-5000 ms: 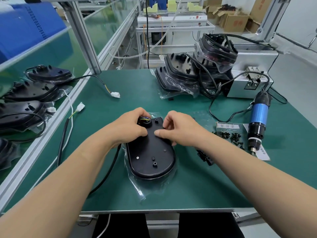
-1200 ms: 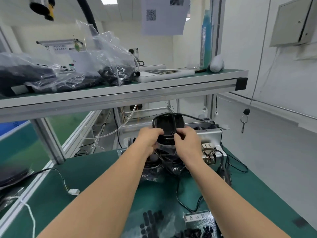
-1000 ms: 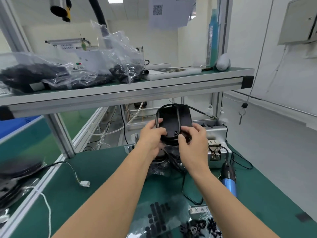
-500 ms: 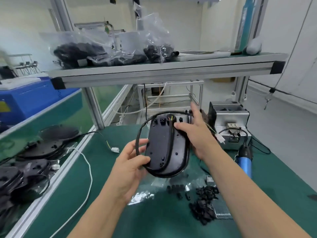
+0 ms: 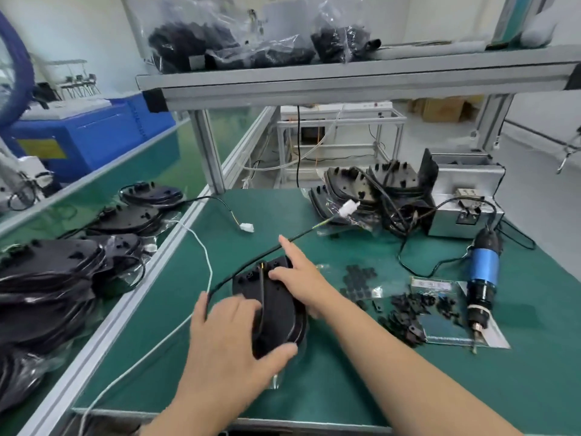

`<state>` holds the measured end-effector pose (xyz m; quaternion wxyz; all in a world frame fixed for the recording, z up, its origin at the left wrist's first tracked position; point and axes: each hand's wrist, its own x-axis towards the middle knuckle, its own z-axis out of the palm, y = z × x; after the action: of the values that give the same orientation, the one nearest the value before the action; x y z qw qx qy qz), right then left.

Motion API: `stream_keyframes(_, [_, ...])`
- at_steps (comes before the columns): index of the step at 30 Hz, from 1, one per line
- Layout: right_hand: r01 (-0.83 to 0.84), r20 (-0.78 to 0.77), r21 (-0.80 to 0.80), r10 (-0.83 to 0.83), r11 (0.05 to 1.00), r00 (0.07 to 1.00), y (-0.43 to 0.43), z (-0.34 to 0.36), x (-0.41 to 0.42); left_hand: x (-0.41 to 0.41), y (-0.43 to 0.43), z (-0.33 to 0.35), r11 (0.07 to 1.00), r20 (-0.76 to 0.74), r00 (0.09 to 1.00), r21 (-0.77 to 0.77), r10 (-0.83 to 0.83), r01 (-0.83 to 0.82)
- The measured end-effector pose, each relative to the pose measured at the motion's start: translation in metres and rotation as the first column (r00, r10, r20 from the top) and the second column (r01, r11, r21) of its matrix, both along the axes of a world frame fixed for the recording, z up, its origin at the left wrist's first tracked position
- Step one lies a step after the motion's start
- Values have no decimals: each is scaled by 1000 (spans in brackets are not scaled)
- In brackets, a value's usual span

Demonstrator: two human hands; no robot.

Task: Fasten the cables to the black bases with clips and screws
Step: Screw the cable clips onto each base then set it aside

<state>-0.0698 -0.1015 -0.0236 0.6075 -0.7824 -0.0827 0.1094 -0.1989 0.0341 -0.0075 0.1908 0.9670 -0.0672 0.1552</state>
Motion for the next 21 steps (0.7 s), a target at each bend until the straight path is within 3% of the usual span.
stream_keyframes(3, [0, -50, -23, -2, 1000, 999, -5, -1, 3, 13, 1, 10, 996, -315, 947, -70, -66, 46])
stream_keyframes(6, [-28, -23, -165, 24, 986, 999, -9, 3, 10, 27, 5, 17, 982, -464, 868, -142, -179, 127])
stream_keyframes(9, [-11, 98, -329, 45, 944, 994, -9, 8, 18, 37, 10, 21, 960, -482, 830, -146, -280, 239])
stream_keyframes(14, [56, 323, -389, 79, 920, 943, 7, 26, 36, 54, 16, 39, 927, -511, 774, -178, -374, 330])
stream_keyframes(16, [-121, 230, -495, 265, 860, 937, 14, 39, 45, 66, 18, 47, 935, -483, 801, -198, -353, 293])
stream_keyframes(18, [-351, 41, -497, 425, 794, 904, 11, 50, 52, 79, 21, 51, 934, -459, 814, -165, -357, 317])
stream_keyframes(19, [-377, -8, -449, 418, 810, 909, 4, 54, 56, 84, 24, 52, 926, -452, 808, -171, -378, 337])
stream_keyframes(21, [-268, -3, -400, 291, 876, 957, -21, 60, 61, 90, 30, 53, 905, -448, 787, -238, -424, 352])
